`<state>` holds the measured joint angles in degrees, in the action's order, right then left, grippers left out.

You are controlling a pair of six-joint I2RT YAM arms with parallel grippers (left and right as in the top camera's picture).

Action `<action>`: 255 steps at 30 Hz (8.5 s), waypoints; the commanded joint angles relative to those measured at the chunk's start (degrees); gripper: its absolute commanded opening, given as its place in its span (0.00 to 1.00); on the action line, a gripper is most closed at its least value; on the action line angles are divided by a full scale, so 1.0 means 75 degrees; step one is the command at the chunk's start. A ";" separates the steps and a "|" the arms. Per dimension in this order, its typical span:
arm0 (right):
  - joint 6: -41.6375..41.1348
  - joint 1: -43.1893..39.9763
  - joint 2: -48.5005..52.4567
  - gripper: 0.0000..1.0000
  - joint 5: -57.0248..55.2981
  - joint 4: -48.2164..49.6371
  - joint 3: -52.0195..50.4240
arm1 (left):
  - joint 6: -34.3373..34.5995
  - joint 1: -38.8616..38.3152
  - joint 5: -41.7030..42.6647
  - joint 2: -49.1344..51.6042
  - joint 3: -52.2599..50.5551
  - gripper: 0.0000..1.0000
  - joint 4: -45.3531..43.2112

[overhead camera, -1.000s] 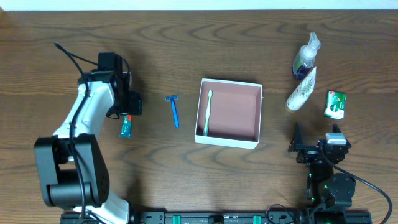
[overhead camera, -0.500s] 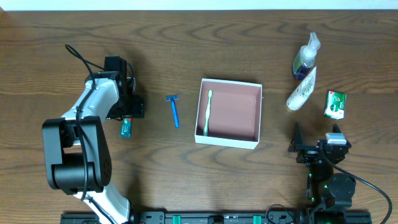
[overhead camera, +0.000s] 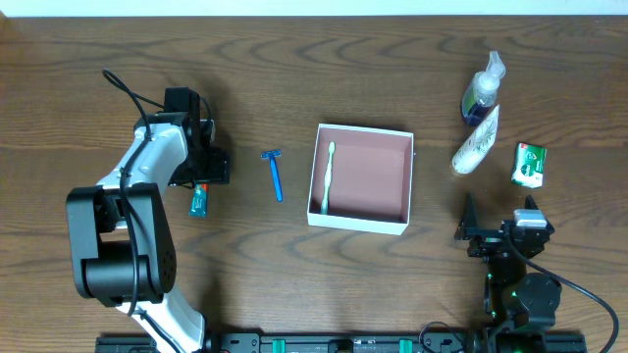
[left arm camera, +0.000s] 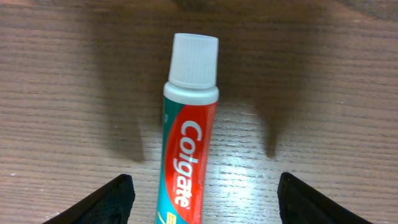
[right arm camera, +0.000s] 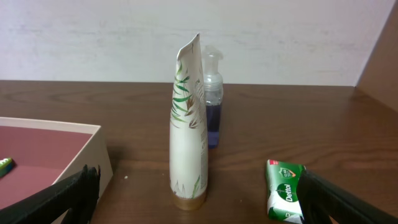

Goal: Pack container
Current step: 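Lower the left gripper and grasp the red Colgate toothpaste tube, then lift the toothpaste and carry it into the box, then lower the toothpaste beside the toothbrush and open the gripper, then move the left gripper over the blue razor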

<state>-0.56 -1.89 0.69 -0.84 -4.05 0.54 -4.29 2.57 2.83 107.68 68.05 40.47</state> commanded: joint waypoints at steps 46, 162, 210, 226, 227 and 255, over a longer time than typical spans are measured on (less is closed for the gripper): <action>0.0114 0.0076 -0.0050 0.99 0.0032 -0.0026 -0.0029 | 0.0382 0.0044 0.0146 0.0090 -0.0560 0.75 -0.0329; 0.0114 0.0076 -0.0050 0.99 0.0032 -0.0023 -0.0029 | 0.3013 -0.5167 -0.0189 -0.0425 0.1128 0.21 -0.0213; 0.0114 0.0076 -0.0050 0.99 0.0032 -0.0023 -0.0029 | 0.3719 -0.3016 -0.0289 -0.0991 0.0638 0.63 0.1241; 0.0114 0.0076 -0.0050 0.99 0.0032 -0.0023 -0.0029 | 0.3812 -0.2993 -0.0300 0.0172 0.0635 0.63 0.0554; 0.0114 0.0076 -0.0050 0.99 0.0032 -0.0023 -0.0029 | 0.3812 -0.2978 -0.0297 0.0204 0.0635 0.63 0.0525; 0.0114 0.0076 -0.0050 0.99 0.0032 -0.0023 -0.0029 | 0.4019 -0.2868 -0.0230 0.0898 0.0632 0.52 0.0187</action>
<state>-0.54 -1.89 0.69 -0.84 -4.05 0.54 25.34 -19.29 1.10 113.19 73.21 41.76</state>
